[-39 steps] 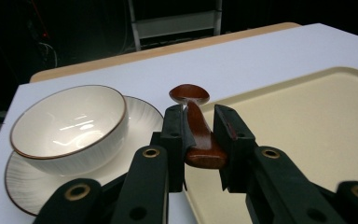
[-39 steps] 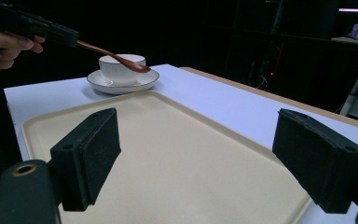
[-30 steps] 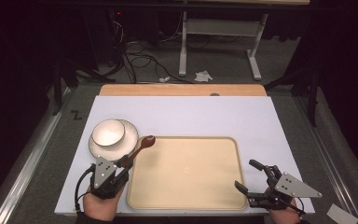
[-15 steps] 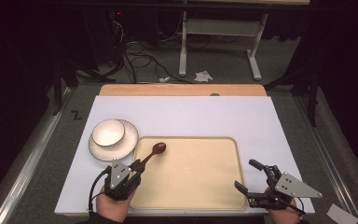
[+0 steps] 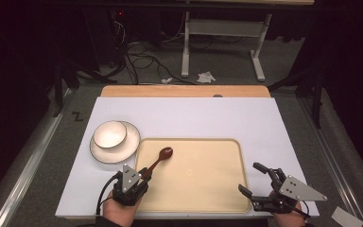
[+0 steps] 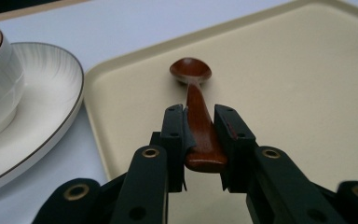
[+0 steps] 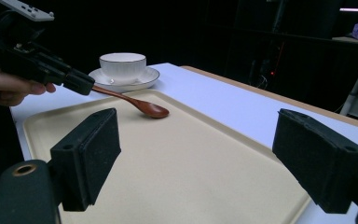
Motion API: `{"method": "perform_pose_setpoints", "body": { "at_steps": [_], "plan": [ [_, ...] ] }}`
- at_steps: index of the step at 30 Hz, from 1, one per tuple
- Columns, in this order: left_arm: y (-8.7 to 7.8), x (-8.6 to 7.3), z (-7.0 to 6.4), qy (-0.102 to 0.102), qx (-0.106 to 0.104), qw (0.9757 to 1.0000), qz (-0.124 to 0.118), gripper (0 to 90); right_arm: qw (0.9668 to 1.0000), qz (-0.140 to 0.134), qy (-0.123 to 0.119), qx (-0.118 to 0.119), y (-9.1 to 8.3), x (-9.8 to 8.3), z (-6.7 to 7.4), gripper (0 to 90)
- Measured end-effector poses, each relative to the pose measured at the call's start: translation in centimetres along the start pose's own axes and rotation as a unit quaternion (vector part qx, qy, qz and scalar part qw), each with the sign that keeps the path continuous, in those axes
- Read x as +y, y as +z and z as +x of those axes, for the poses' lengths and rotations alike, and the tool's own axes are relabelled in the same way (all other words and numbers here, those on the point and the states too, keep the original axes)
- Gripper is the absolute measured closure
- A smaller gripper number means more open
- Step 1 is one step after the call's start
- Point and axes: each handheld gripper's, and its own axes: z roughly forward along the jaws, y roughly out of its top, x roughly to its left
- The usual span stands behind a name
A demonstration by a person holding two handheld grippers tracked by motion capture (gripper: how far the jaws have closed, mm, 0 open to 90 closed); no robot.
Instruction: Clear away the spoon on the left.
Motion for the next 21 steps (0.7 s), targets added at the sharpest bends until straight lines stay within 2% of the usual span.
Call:
{"method": "perform_pose_setpoints", "body": {
  "at_steps": [7,11,12,13,14,17,19,21],
  "plan": [
    [0.7,-0.7,-0.9,0.009,-0.012,0.9997,0.02,74.4,1.0,0.0,-0.002,0.001,0.0,-0.1,-0.1,16.2],
    [1.3,-1.3,-1.1,0.012,-0.007,0.9991,0.04,74.0,1.0,0.002,-0.006,0.002,-0.2,-0.2,-0.1,16.2],
    [1.3,-1.3,-1.1,0.012,-0.007,0.9991,0.04,71.9,1.0,0.005,-0.003,0.002,-0.2,-0.2,-0.1,16.2],
    [1.4,-1.5,-1.0,0.013,0.0,0.9985,0.053,66.3,1.0,0.004,-0.002,0.001,-0.2,-0.2,-0.1,16.2],
    [1.4,-1.6,-1.0,0.013,0.009,0.9983,0.055,62.0,1.0,0.005,-0.002,0.0,-0.2,-0.2,-0.1,16.2],
    [1.4,-1.9,-0.7,0.01,0.013,0.9977,0.066,58.5,1.0,0.008,-0.001,0.0,-0.3,-0.2,-0.1,16.2],
    [1.4,-2.1,-0.6,0.007,0.012,0.9971,0.075,62.2,1.0,0.006,-0.003,0.0,-0.3,-0.3,-0.1,16.2],
    [1.5,-2.3,-0.5,0.006,0.011,0.9968,0.079,73.1,1.0,0.006,-0.002,0.001,-0.2,-0.3,-0.1,16.2]
  ]
}}
